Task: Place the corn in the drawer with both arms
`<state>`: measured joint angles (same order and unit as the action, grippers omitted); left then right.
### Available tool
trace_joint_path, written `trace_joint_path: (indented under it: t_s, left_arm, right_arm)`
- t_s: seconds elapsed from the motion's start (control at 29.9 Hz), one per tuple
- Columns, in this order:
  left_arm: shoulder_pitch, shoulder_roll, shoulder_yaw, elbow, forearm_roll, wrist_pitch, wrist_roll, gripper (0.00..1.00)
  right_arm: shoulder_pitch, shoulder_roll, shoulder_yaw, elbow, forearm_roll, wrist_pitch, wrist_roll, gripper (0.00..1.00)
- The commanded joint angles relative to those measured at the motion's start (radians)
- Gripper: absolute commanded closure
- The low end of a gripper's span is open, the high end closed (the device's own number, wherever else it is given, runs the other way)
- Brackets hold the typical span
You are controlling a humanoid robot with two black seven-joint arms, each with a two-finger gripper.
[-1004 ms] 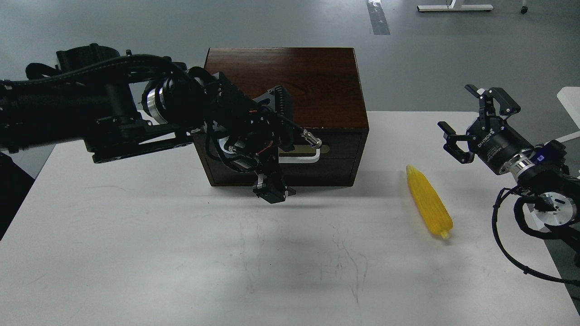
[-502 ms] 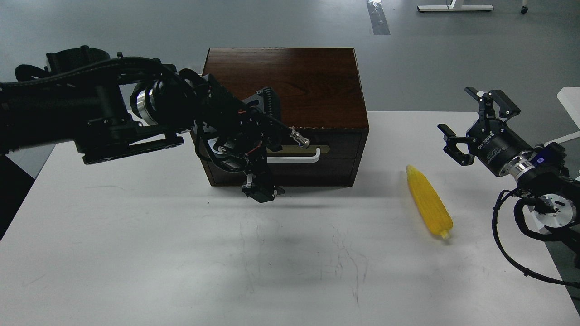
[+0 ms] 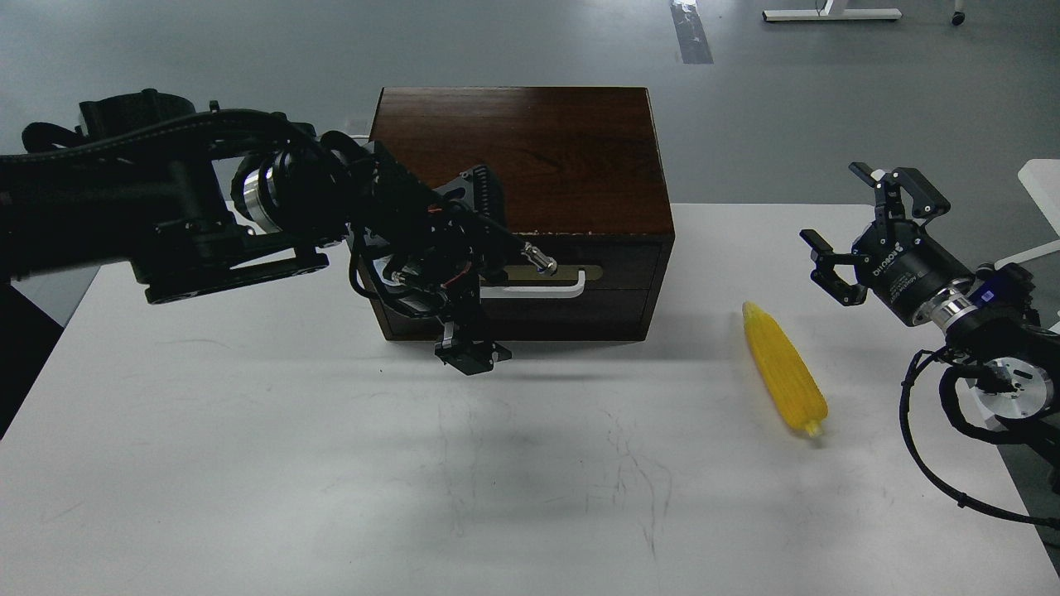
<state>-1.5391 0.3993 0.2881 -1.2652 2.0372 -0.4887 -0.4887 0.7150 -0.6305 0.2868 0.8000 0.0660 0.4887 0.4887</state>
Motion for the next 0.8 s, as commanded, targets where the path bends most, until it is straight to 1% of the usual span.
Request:
trace_joint_path:
  t_s: [0.0, 0.77]
  left_arm:
    - [0.0, -0.005, 0.0, 0.0, 0.0, 0.0, 0.0, 0.02]
    - [0.004, -0.017, 0.0, 0.01, 0.0, 0.0, 0.0, 0.02]
  right_arm:
    - [0.0, 0.0, 0.002, -0.001, 0.0, 0.0, 0.0, 0.0]
    - [-0.005, 0.0, 0.002, -0.001, 0.0, 0.0, 0.0, 0.0]
